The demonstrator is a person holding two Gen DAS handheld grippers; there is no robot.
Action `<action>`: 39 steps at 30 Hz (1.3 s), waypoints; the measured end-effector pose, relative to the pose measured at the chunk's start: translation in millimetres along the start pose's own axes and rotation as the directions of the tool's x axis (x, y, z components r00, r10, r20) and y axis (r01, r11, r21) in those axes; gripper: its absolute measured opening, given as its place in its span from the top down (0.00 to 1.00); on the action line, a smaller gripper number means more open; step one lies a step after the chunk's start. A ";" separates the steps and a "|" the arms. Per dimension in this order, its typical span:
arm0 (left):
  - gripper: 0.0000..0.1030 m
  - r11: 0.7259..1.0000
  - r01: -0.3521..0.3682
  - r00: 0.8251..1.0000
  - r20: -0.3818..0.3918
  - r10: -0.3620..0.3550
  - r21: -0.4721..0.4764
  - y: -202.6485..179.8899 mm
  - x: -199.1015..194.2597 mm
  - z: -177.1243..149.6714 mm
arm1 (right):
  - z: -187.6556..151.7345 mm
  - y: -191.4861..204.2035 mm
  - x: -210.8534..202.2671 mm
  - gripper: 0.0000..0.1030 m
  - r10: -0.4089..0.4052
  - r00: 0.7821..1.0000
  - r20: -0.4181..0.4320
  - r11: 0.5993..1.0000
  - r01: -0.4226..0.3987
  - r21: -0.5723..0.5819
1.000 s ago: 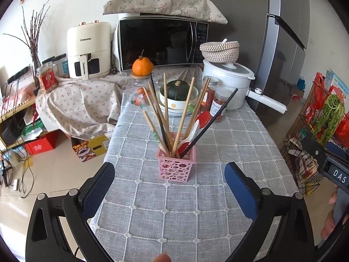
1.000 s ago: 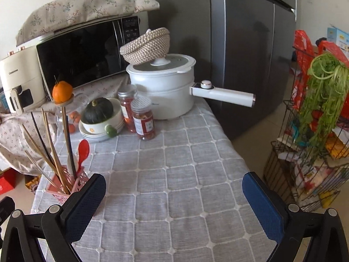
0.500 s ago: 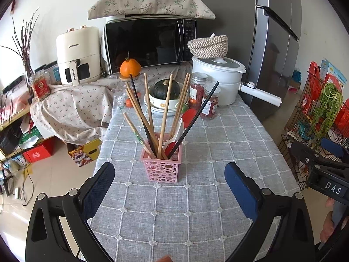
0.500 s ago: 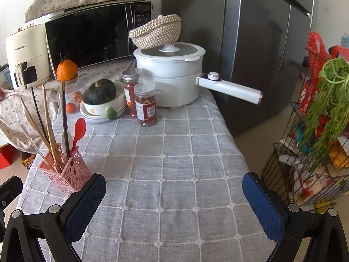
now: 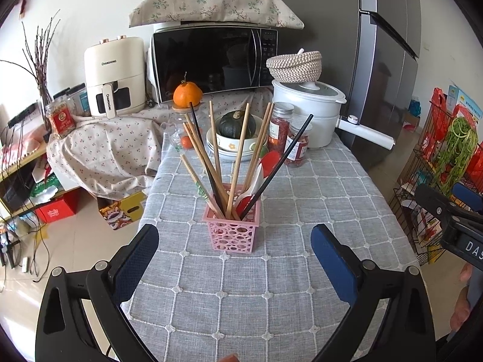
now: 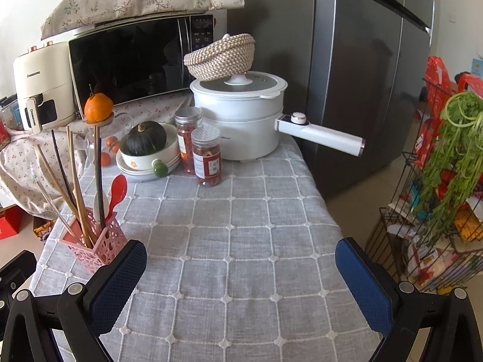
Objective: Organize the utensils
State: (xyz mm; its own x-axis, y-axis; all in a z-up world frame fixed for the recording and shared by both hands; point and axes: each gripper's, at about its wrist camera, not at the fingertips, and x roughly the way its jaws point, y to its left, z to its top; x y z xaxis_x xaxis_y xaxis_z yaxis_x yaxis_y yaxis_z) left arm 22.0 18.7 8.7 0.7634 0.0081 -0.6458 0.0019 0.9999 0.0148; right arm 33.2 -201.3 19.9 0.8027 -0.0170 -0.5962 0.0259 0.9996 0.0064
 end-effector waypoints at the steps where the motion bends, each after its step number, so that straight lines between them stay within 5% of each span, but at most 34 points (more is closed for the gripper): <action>1: 0.01 1.000 -0.001 1.000 0.002 0.001 -0.001 -0.1 -0.2 -0.1 | 0.3 -1.1 -0.5 0.00 0.003 1.000 0.003 1.000 -0.003 0.005; 39: 0.01 1.000 -0.006 1.000 0.015 0.006 0.017 -3.6 -2.7 -1.3 | 0.3 0.3 2.5 0.00 0.017 1.000 -0.011 1.000 -0.017 0.020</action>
State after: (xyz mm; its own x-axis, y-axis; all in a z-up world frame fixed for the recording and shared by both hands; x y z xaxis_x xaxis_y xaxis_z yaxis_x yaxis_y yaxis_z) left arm 19.1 15.1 9.4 0.7731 0.0139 -0.6341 0.0079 0.9995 0.0315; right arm 35.4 -201.0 18.6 0.7964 0.0007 -0.6048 0.0238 0.9992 0.0325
